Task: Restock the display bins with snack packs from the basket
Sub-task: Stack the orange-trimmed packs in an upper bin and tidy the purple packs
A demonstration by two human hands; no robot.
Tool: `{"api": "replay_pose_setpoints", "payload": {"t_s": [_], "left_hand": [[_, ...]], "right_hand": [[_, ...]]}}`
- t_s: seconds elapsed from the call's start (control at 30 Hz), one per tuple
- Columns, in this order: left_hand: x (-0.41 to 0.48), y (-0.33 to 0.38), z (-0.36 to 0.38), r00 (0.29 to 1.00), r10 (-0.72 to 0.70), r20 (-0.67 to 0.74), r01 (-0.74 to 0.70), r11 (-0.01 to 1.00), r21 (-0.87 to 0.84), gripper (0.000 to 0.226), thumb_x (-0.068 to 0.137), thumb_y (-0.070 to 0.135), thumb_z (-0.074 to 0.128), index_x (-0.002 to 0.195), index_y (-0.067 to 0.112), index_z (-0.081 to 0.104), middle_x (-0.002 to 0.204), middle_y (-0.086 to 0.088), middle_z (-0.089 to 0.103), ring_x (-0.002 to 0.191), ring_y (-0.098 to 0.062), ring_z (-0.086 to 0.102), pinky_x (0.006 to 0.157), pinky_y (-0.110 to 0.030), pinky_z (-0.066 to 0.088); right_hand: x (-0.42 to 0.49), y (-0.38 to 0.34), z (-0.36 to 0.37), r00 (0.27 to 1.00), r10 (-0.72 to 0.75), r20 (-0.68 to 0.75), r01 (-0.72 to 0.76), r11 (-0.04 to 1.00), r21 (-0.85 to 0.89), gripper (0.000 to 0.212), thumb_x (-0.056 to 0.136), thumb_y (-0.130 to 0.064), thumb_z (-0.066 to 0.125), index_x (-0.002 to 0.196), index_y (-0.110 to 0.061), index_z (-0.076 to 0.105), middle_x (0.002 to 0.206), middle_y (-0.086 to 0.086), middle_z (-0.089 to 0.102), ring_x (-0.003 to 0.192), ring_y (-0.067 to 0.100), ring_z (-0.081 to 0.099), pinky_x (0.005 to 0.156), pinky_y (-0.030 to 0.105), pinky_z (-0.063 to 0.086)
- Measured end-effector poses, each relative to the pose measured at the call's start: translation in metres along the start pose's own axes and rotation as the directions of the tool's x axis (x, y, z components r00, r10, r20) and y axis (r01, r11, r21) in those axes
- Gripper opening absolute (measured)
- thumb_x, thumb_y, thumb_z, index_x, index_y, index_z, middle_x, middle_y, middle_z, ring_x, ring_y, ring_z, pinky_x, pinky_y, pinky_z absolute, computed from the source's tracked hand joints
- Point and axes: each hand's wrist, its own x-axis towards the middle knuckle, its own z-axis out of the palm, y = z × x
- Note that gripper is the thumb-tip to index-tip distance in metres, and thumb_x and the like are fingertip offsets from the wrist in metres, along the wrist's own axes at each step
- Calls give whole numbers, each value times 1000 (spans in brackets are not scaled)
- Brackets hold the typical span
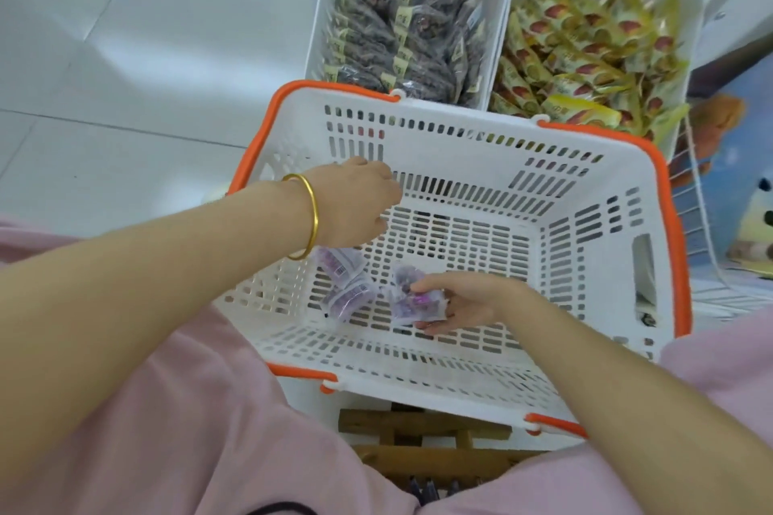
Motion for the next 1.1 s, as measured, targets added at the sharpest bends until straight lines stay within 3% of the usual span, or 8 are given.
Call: {"api": "replay_pose_setpoints", "payload": {"t_s": [0.2, 0.3, 0.53, 0.63, 0.73, 0.8, 0.87, 1.1], "left_hand": [[21, 24, -24, 1000, 20, -4, -20, 954, -298, 75, 83, 27, 68, 142, 9, 27, 140, -10, 38, 125, -24, 41, 100, -26, 34], [27, 42, -41, 977, 50, -209, -157, 832, -532, 63, 75, 19, 77, 127, 8, 41, 116, -3, 52, 102, -14, 52, 75, -6, 39], [38, 41, -83, 965, 16, -261, -188, 737, -649, 36, 80, 28, 73, 102, 22, 46, 94, 0, 60, 81, -10, 56, 74, -24, 49], [41, 39, -95, 988, 33, -154, -136, 668, -732, 36, 86, 30, 66, 103, 1, 54, 99, -15, 66, 81, -20, 65, 76, -32, 55], [43, 37, -98, 996, 53, -67, -85, 553, -829, 36, 91, 33, 57, 113, 5, 58, 105, -18, 68, 90, -27, 68, 78, -34, 54], [46, 33, -98, 999, 36, -9, -24, 434, -901, 32, 93, 34, 54, 115, 12, 59, 108, -11, 69, 96, -24, 68, 83, -36, 55], [47, 30, -101, 1000, -2, 13, 13, 278, -960, 25, 94, 33, 52, 112, 16, 59, 107, -6, 71, 97, -20, 68, 88, -39, 54], [54, 29, -106, 992, -128, -9, -14, -39, -999, 23, 96, 28, 50, 116, 19, 57, 110, -5, 69, 102, -20, 66, 86, -40, 54]], "right_hand": [[-100, -45, -36, 913, -374, 160, 329, 911, 250, 67, 60, -21, 86, 120, -8, 59, 117, 21, 62, 98, 37, 64, 88, 48, 52], [-141, -59, -38, 835, -508, 212, 436, 845, 309, 64, 59, -25, 85, 116, -5, 65, 119, 22, 62, 101, 38, 64, 87, 48, 53], [-209, -93, -45, 817, -557, 152, 542, 831, 126, 69, 61, -29, 83, 123, -12, 57, 126, 18, 58, 108, 37, 60, 89, 50, 52], [-226, -106, -42, 812, -574, 110, 584, 803, -121, 70, 63, -42, 82, 125, -23, 54, 122, 8, 63, 108, 34, 61, 84, 49, 53], [-229, -113, -45, 782, -621, -55, 587, 763, -270, 56, 73, -29, 77, 123, -22, 52, 109, 2, 65, 95, 22, 66, 75, 38, 54], [-226, -118, -49, 746, -645, -164, 632, 764, -131, 8, 81, -13, 66, 87, -18, 64, 89, 4, 59, 81, 19, 63, 71, 33, 50], [-222, -123, -53, 725, -645, -241, 676, 734, 70, 15, 81, -7, 58, 68, -13, 61, 81, 7, 56, 81, 23, 60, 73, 33, 50], [-214, -132, -52, 729, -607, -316, 680, 698, 226, 26, 82, -16, 52, 106, -13, 61, 107, 12, 61, 99, 28, 58, 95, 45, 46]]}}
